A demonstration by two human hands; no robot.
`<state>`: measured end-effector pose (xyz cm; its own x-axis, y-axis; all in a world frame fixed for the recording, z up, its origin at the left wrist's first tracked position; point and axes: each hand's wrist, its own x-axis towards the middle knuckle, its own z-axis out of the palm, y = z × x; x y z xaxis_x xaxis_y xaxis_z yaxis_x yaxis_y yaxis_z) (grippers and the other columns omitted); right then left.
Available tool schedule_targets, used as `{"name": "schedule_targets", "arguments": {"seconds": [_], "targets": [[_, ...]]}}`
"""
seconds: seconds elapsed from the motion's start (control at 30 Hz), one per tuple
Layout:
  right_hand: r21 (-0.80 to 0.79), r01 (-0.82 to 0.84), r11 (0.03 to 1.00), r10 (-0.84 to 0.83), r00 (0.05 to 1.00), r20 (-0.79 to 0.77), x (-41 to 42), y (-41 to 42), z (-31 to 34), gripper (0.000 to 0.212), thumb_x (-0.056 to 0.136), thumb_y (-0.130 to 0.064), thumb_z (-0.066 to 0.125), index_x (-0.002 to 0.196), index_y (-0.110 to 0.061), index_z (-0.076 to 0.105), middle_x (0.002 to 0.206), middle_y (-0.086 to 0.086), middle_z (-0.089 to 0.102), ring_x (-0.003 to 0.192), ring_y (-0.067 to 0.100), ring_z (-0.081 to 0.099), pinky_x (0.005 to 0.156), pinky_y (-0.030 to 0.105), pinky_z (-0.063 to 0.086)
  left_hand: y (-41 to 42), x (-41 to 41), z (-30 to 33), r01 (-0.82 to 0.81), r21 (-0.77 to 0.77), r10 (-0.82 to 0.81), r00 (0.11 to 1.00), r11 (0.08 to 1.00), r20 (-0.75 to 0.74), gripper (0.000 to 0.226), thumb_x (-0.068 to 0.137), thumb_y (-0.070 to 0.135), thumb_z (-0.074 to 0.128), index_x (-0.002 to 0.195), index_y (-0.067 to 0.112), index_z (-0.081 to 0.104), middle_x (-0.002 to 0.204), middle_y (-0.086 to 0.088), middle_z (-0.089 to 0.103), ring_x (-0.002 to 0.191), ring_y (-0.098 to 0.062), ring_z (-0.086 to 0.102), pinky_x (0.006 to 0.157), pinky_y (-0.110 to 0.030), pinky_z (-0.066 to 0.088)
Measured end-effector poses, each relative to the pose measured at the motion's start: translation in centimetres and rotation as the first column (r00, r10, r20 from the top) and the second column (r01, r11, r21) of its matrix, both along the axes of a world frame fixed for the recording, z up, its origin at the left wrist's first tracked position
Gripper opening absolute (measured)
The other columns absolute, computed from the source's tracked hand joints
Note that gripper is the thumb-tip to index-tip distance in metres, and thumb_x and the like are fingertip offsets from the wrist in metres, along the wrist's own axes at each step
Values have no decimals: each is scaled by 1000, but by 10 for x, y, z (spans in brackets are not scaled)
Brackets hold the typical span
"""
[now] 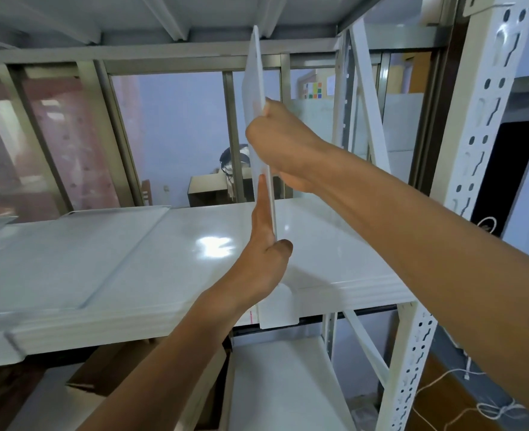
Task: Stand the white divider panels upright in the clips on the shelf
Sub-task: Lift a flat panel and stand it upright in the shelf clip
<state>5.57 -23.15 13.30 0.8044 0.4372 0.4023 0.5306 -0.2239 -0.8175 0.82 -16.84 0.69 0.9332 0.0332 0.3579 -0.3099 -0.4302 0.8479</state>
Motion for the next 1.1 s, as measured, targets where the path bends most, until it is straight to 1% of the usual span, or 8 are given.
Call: {"name": "schedule_targets", "arguments": {"seconds": [0.1, 0.17, 0.27, 0.37, 0.47, 0.6, 0.8, 1.1], "targets": [[-33, -19, 999, 19, 1000, -3, 0, 1, -13, 43, 86, -3, 34, 128, -4, 39, 110, 17, 54, 99, 23, 53, 104, 51, 41, 5, 3, -13, 29, 40, -30, 999, 999, 14, 92, 87, 4, 38, 148, 45, -17, 162, 14, -1, 147, -12, 9, 121, -45, 12], [-4, -37, 999, 37, 999, -5, 1, -2, -23, 36, 85, -1, 33, 118, -14, 41, 111, 24, 55, 95, 20, 52, 90, 36, 43, 6, 2, -22, 50, 78, -54, 998, 996, 44, 94, 83, 3, 36, 148, 43, -19, 160, 21, -8, 147, -3, 0, 121, -44, 8], [48, -56, 997, 55, 998, 21, 6, -10, -28, 43, 87, 1, 33, 126, -15, 42, 121, 26, 51, 87, 21, 50, 70, 35, 44, 7, 4, -23, 65, 99, -69, 997, 993, 33, 95, 86, -2, 35, 147, 44, -20, 159, 25, -10, 146, 0, -2, 122, -42, 7], [25, -49, 999, 48, 998, 33, 5, -9, -25, 60, 87, -1, 34, 145, -18, 30, 120, 14, 55, 94, 22, 59, 77, 39, 54, 7, 4, -21, 59, 98, -62, 998, 993, 31, 95, 86, -2, 36, 147, 45, -19, 158, 25, -10, 146, 0, -2, 122, -42, 7], [34, -52, 998, 51, 999, 16, 2, -8, -24, 65, 89, -4, 38, 149, -22, 24, 121, 8, 55, 108, 27, 56, 90, 45, 53, 5, 2, -21, 22, 93, -24, 999, 995, 21, 93, 88, 0, 38, 148, 44, -17, 158, 25, -8, 146, 1, -1, 122, -41, 7], [77, -87, 993, 88, 996, -6, 3, -16, -26, 63, 82, -16, 58, 141, -26, 38, 135, 3, 52, 121, 22, 51, 92, 42, 52, 4, -3, -24, -53, 115, 50, 998, 992, 31, 88, 91, 9, 43, 150, 43, -12, 159, 19, 4, 145, -5, 11, 120, -37, 15], [211, -23, 977, 27, 1000, -16, -11, -25, -36, 62, 77, -24, 69, 135, -25, 49, 126, -1, 61, 110, 16, 60, 95, 39, 50, 26, -32, -13, -56, 225, 42, 997, 973, 67, 80, 95, 26, 49, 148, 50, -6, 157, 22, 7, 135, 6, 18, 104, -18, 17], [388, 198, 900, -242, 968, 66, -74, -2, -26, 37, 79, -14, 61, 114, -24, 63, 112, -5, 68, 100, 15, 66, 88, 40, 54, 157, -109, 37, -216, 337, 153, 967, 917, 203, 72, 90, 38, 54, 145, 56, 9, 156, 14, 26, 141, -12, 29, 113, -43, 29]]}}
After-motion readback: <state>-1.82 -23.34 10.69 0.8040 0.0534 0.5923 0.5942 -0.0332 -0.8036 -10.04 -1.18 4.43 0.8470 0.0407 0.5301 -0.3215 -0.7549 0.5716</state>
